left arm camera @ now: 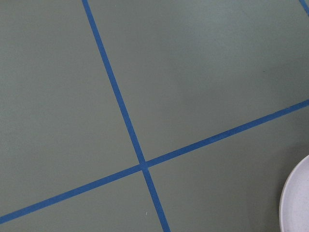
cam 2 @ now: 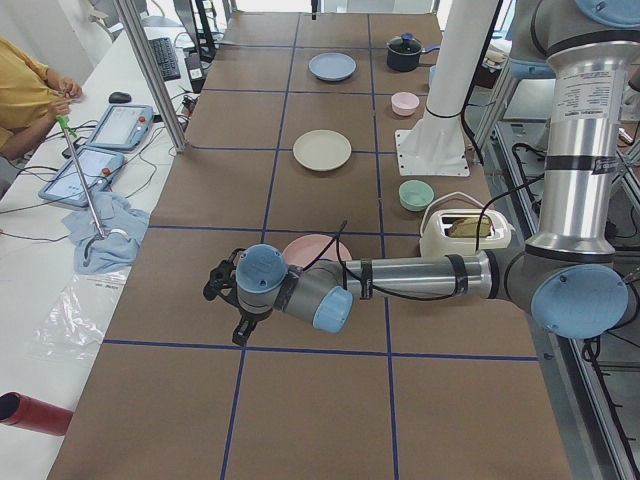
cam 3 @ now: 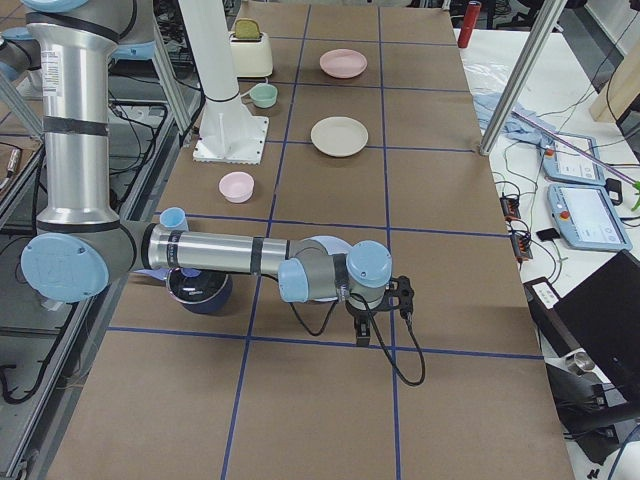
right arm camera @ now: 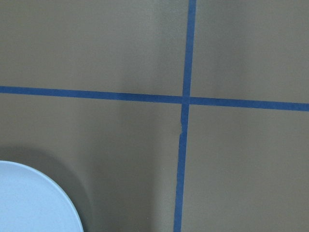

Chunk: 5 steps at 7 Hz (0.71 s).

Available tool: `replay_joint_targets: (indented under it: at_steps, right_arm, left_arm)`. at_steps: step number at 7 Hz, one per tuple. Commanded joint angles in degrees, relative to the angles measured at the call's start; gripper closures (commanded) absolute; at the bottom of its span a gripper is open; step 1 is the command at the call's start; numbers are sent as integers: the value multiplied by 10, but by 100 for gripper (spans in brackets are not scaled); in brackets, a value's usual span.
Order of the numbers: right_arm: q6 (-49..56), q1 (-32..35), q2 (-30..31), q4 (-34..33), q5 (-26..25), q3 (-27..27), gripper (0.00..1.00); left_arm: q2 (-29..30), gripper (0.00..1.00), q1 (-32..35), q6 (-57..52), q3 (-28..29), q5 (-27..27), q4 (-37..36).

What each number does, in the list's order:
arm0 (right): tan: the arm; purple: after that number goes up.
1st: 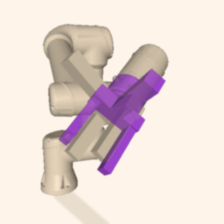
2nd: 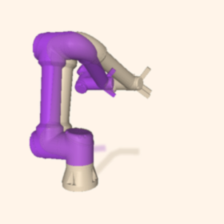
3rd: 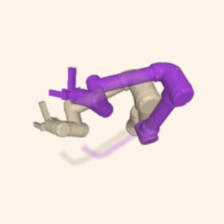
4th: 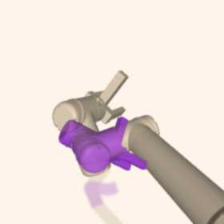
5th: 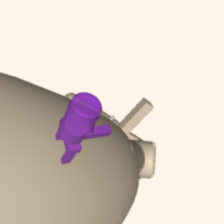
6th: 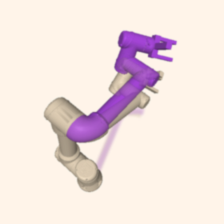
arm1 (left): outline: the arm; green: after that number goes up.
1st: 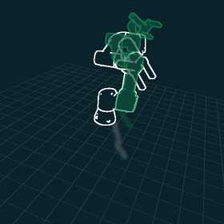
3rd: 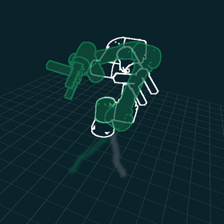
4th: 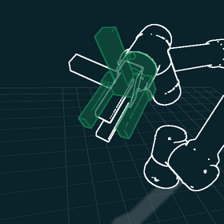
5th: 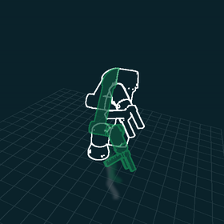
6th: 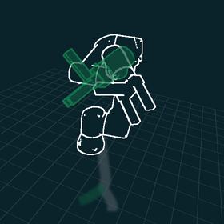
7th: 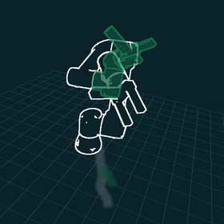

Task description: Stack three plates with pink and blue

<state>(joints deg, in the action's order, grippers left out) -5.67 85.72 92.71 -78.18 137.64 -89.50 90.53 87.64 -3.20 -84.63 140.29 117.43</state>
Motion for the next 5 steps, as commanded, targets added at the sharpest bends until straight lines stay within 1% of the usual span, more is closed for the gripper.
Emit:
replay_joint_targets:
  at_steps: [1,2,3,5]
  right_arm:
    - [0,-4,3,37,4,4,0]
    - [-2,-5,11,55,10,2,0]
    - [-2,-5,13,65,21,3,0]
    - [-2,-6,13,72,24,1,0]
  left_arm:
    - [0,0,-35,34,0,1,3]
    - [3,0,-72,107,1,1,1]
    - [2,1,-113,146,1,1,3]
    - [2,1,-181,188,1,0,4]
